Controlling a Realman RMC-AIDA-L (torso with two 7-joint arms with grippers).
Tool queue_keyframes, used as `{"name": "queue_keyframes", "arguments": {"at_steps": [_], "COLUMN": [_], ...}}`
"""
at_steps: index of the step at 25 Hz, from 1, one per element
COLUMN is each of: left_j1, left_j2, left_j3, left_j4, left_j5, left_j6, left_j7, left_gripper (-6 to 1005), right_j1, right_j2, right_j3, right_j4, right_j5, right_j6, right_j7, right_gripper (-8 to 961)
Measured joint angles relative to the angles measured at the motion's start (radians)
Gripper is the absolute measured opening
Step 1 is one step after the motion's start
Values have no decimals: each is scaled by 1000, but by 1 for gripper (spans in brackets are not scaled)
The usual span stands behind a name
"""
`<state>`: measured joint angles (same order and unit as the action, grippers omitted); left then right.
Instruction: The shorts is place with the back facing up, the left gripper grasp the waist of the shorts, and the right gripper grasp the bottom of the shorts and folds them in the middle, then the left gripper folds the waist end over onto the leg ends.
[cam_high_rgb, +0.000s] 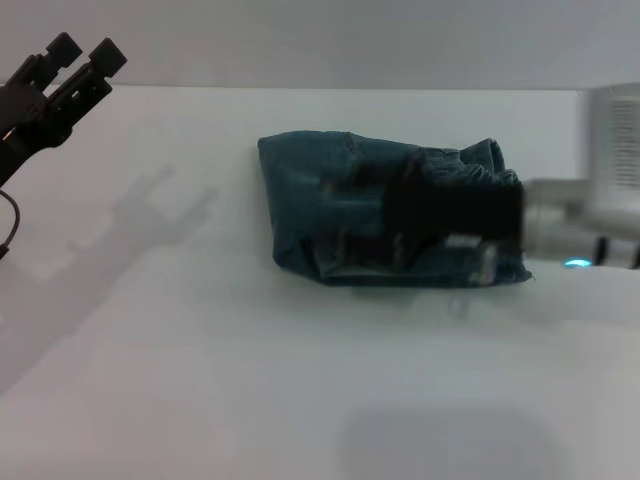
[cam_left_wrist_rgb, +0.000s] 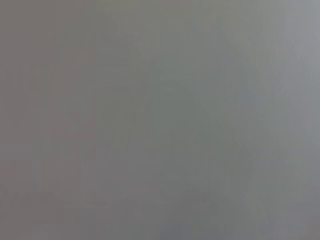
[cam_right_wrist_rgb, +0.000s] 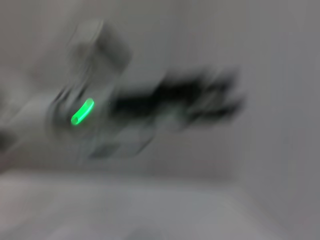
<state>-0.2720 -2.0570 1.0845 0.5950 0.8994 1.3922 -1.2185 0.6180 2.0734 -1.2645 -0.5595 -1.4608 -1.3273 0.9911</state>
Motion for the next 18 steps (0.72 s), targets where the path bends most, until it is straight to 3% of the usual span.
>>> {"name": "queue_keyframes", "arguments": {"at_steps": [3, 10, 18], "left_j1": [6, 8, 8], "left_j2": [0, -5, -10], "left_j3": [-3, -22, -70], "left_j4": [-10, -84, -355], "left_j5": [0, -13, -205], "left_j6": [10, 59, 236], "left_j7": [15, 128, 447], "left_gripper": [846, 846, 846], "right_j1": [-90, -131, -137], "right_j2": [1, 4, 4], "right_j3": [41, 154, 157], "right_j4": [47, 299, 426], "right_j5": [326, 959, 1360], "right_j6": [-36, -71, -67], "right_j7": [-229, -641, -805], "right_gripper": [552, 551, 551]}}
